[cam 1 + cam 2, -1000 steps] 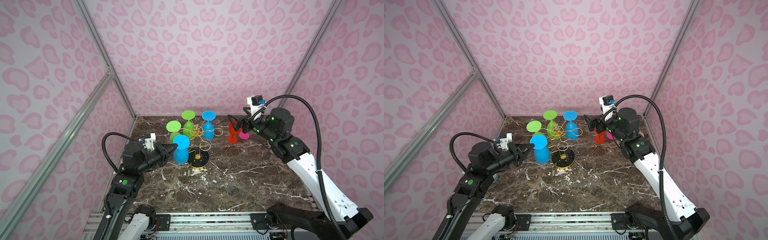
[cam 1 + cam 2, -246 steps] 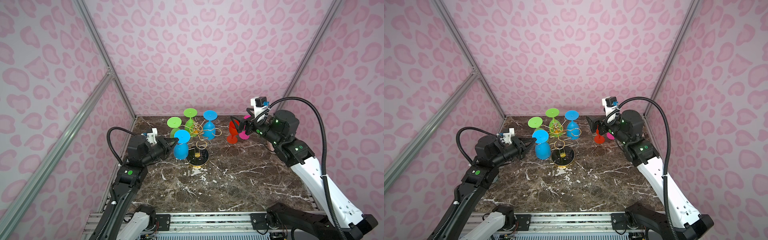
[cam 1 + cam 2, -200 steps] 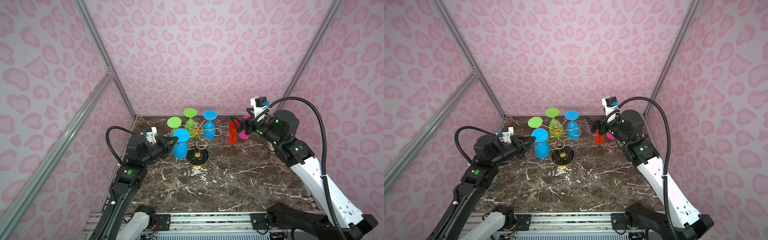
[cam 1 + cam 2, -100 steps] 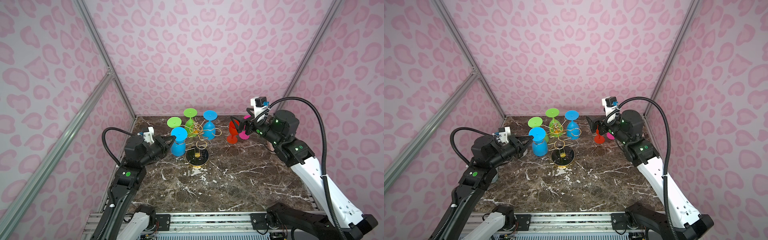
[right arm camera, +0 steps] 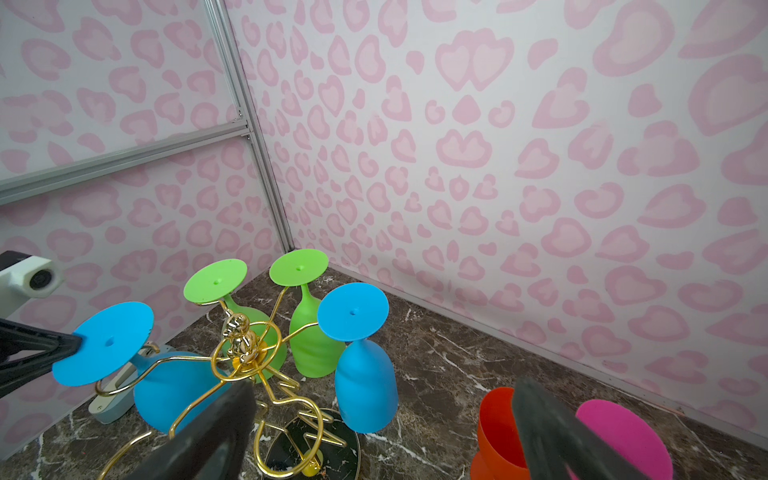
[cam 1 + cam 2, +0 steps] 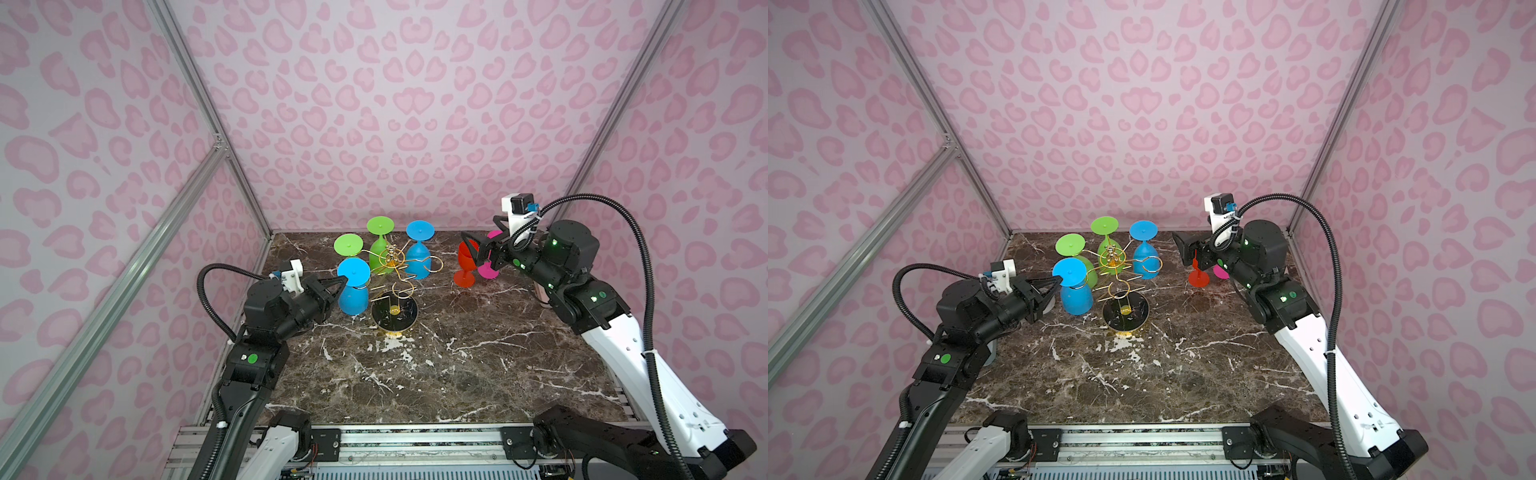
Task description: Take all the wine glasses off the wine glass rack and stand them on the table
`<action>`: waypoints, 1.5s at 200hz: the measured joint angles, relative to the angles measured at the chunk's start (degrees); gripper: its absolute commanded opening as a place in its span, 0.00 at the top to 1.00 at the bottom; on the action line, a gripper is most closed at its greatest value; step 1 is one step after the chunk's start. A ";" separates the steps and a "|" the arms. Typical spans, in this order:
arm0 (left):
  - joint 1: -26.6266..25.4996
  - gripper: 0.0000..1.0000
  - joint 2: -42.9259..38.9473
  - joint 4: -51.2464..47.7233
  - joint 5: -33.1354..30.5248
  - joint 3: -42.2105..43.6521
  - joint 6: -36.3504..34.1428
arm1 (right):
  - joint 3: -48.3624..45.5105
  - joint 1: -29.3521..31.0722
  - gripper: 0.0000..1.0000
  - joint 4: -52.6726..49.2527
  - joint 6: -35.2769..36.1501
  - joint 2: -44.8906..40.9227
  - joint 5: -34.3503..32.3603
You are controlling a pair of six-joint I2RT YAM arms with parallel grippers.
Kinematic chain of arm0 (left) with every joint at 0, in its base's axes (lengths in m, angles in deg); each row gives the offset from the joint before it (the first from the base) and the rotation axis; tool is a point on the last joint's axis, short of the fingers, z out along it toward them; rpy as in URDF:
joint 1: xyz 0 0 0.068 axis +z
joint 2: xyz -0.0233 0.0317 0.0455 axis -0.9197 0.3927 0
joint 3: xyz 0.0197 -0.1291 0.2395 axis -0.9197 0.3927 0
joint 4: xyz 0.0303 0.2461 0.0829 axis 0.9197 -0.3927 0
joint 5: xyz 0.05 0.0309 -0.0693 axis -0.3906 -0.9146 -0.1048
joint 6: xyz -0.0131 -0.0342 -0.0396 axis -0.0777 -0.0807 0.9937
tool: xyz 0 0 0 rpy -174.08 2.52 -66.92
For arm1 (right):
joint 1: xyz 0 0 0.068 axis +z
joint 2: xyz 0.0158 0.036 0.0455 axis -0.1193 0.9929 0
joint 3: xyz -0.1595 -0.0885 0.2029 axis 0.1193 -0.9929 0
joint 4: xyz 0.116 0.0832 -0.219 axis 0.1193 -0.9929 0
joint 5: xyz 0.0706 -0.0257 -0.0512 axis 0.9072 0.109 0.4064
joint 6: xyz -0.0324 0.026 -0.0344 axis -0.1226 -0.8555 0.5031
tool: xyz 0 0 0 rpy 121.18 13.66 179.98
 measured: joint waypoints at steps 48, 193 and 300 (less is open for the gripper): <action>0.28 0.97 -0.46 -0.46 0.00 0.13 0.24 | -0.44 0.00 0.02 0.00 -0.02 -0.39 0.00; 0.33 0.97 2.03 -0.31 2.03 -0.17 0.66 | -0.76 -0.26 0.02 -0.02 -0.07 -1.05 0.00; -1.38 0.97 6.12 2.40 3.67 -2.32 1.11 | -0.76 -0.33 0.02 -0.02 -0.09 -1.03 0.00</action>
